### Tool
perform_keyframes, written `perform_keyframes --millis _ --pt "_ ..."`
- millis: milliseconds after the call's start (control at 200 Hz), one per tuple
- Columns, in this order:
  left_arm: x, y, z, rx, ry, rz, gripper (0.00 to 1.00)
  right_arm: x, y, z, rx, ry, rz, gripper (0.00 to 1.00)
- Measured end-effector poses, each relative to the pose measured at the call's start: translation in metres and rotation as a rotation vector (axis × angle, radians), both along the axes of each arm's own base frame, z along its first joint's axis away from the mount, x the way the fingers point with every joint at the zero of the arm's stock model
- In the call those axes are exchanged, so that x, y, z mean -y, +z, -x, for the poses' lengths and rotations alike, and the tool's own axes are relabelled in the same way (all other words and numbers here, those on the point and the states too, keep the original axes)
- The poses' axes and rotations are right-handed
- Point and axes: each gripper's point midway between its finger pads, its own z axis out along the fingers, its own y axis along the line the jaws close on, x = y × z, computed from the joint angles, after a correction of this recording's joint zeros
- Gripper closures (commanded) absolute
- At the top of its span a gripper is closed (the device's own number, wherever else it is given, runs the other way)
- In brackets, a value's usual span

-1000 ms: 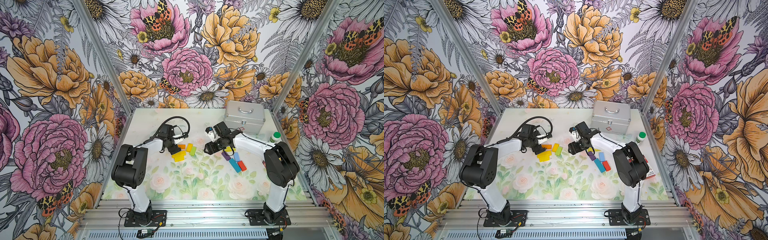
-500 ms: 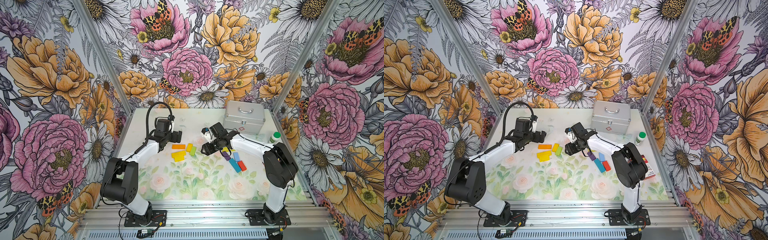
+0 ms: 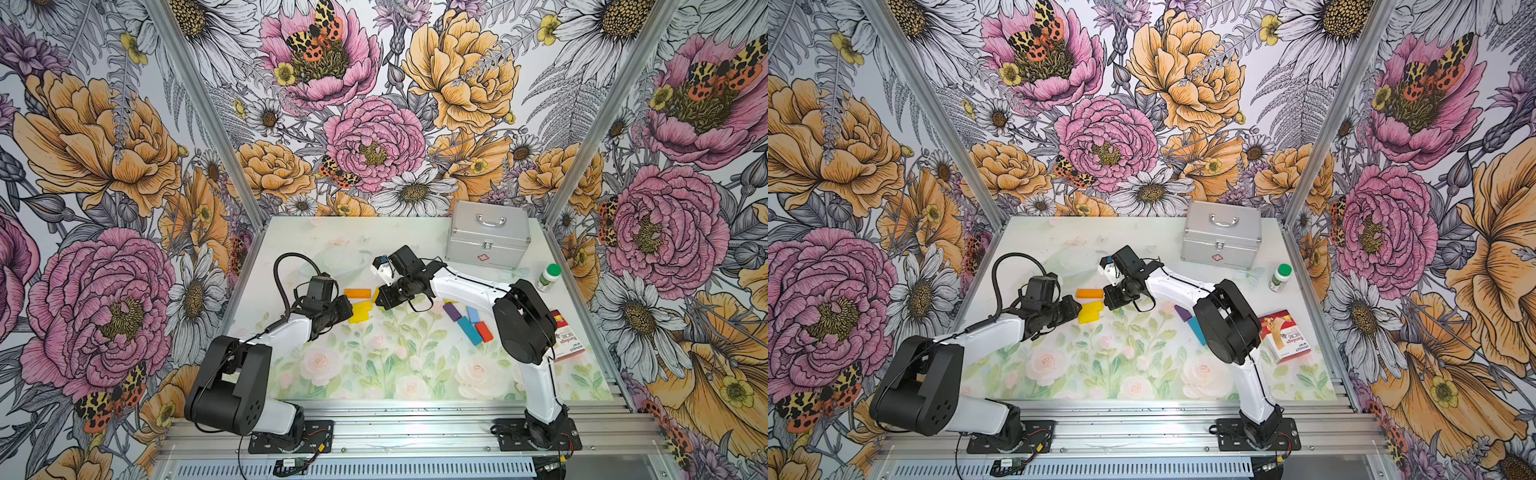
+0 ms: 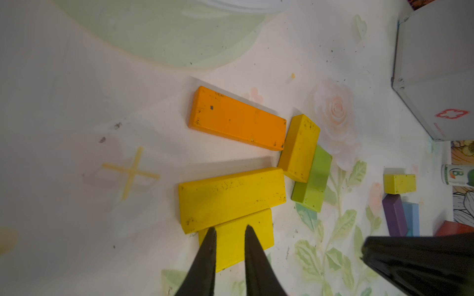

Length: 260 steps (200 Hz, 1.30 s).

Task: Assemble the letter p with building blocks
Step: Move the building block to the center of the board.

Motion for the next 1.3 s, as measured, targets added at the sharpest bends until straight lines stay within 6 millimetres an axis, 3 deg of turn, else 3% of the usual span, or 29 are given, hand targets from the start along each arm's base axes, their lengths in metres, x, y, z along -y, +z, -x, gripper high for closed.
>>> perform_keyframes --millis 220,525,801,1101,1301 --pt "-0.008 0.018 -0.001 0.082 0.056 0.014 1.00 -0.005 -0.016 -0.003 -0.046 -0.025 0.011 1.00" --pt "-0.026 -0.001 -0.002 0.028 0.123 -0.004 1.00 -0.008 -0.022 -0.021 -0.036 -0.089 0.023 1.00" --pt "-0.045 -0.020 -0.006 -0.021 0.180 -0.011 1.00 -0.005 -0.044 -0.033 -0.070 -0.139 0.048 1.00" --pt "-0.039 -0.036 -0.006 -0.062 0.149 0.010 1.00 -0.010 -0.055 -0.040 -0.087 -0.157 0.048 1.00" --pt "-0.024 -0.045 -0.011 -0.066 0.103 0.029 1.00 -0.014 -0.055 -0.039 -0.099 -0.149 0.035 1.00"
